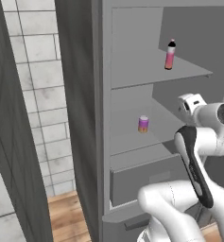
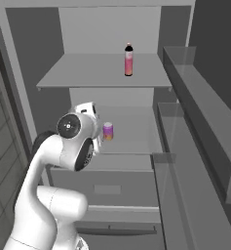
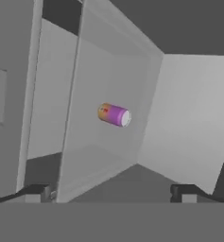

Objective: Open the fridge, grab two sodas, and place both sodas inside the bowl with ice on the dining counter.

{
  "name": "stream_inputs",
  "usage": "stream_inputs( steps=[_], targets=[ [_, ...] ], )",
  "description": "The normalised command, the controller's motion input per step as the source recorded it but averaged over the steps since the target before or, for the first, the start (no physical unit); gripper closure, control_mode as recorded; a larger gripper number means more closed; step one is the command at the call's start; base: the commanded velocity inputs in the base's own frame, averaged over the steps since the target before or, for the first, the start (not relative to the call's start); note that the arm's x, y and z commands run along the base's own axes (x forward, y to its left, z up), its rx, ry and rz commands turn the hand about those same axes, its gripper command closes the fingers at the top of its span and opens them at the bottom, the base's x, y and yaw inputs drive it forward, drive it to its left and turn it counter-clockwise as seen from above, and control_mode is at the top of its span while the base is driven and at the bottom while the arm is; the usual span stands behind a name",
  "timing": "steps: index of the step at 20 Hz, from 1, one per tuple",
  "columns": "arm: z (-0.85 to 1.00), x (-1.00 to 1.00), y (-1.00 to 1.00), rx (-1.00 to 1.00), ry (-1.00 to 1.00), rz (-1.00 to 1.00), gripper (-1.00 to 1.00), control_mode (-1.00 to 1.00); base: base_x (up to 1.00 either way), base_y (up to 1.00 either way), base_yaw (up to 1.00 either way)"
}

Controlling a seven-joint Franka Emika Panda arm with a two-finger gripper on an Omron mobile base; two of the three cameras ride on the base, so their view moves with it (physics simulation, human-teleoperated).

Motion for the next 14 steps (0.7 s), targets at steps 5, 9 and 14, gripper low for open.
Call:
stream_inputs(
  steps=[5, 9, 14],
  targets=[
    [0.0, -0.32, 0.2, 0.5, -0.03, -0.17, -1.0, -1.0, 0.0, 0.0, 0.0],
    [0.16, -0.17, 0.37, 0.37, -0.02, -0.34, -1.0, -1.0, 0.0, 0.0, 0.0],
    [0.43, 0.0, 0.26, 0.18, 0.06, -0.29, -1.0, -1.0, 0.0, 0.0, 0.0]
  ],
)
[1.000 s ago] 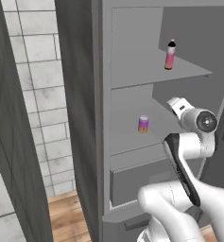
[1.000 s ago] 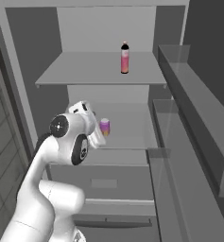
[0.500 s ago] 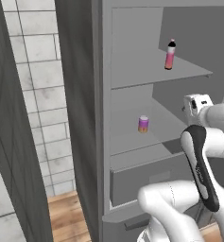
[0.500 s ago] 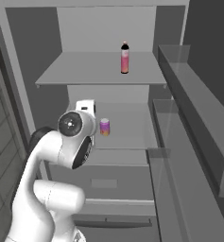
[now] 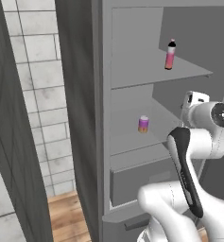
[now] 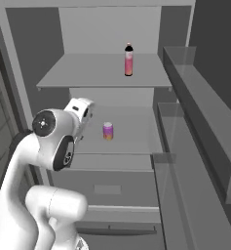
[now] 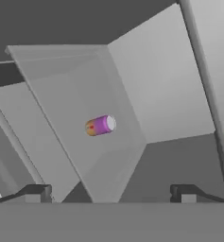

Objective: Open the fridge, grab two sodas, and place both sodas inside the bowl with ice on the dining counter.

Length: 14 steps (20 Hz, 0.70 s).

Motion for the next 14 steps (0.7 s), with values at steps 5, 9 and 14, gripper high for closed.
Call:
stream_inputs(
  steps=[5, 9, 14],
  targets=[
    [0.35, 0.0, 0.13, 0.24, 0.08, -0.22, -1.0, -1.0, 0.0, 0.0, 0.0],
    [0.03, -0.15, 0.01, 0.35, 0.01, -0.16, -1.0, -1.0, 0.0, 0.0, 0.0],
    [-0.18, -0.2, 0.0, 0.44, -0.01, -0.17, -1.0, -1.0, 0.0, 0.0, 0.0]
  ],
)
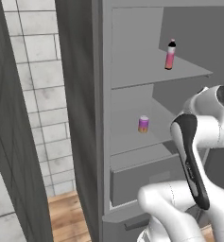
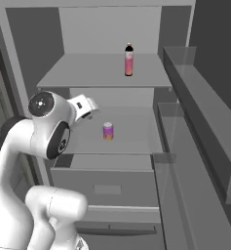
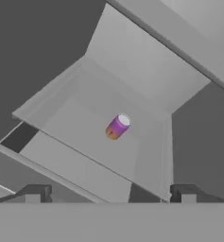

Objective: Open the fridge, grab two sodas, and place both sodas inside the bowl with ice on the dining counter.

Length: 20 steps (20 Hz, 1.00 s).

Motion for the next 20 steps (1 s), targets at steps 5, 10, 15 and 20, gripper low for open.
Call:
stream_inputs(
  steps=[5, 10, 15, 20],
  targets=[
    [-0.7, 0.0, 0.05, 0.29, -0.08, -0.16, -1.0, -1.0, 0.0, 0.0, 0.0],
    [-0.75, 0.15, 0.03, 0.19, -0.05, -0.14, -1.0, -1.0, 0.0, 0.0, 0.0],
    [-0.37, 0.3, 0.0, 0.2, 0.0, -0.14, -1.0, -1.0, 0.0, 0.0, 0.0],
    [-0.23, 0.44, 0.06, 0.09, 0.02, -0.08, -1.0, -1.0, 0.0, 0.0, 0.0]
  ],
)
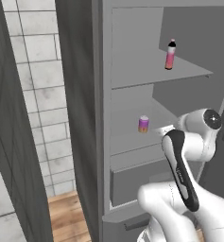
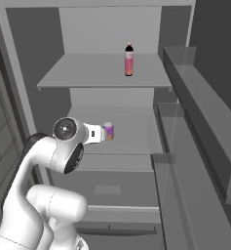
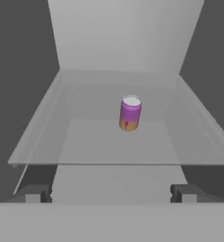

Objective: Open the fridge, grab two sodas, and place both sodas inside the bowl with ice on the dining counter.

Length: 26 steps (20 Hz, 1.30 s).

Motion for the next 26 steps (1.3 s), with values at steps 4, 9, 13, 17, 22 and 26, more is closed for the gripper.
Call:
stream_inputs(
  steps=[4, 9, 13, 17, 22, 26],
  targets=[
    [-0.4, 0.29, 0.09, 0.04, -0.02, 0.0, -1.0, -1.0, 0.0, 0.0, 0.0],
    [-0.27, 0.22, 0.0, 0.0, -0.01, 0.0, -1.0, -1.0, 0.0, 0.0, 0.0],
    [-0.2, 0.27, 0.01, -0.03, 0.02, 0.02, -1.0, -1.0, 0.0, 0.0, 0.0],
    [-0.05, 0.27, 0.01, -0.04, 0.01, 0.09, -1.0, -1.0, 0.0, 0.0, 0.0],
    [0.0, 0.16, -0.08, -0.07, 0.0, 0.05, -1.0, -1.0, 0.0, 0.0, 0.0],
    [0.0, 0.2, -0.14, -0.06, 0.0, 0.03, -1.0, -1.0, 0.0, 0.0, 0.0]
  ],
)
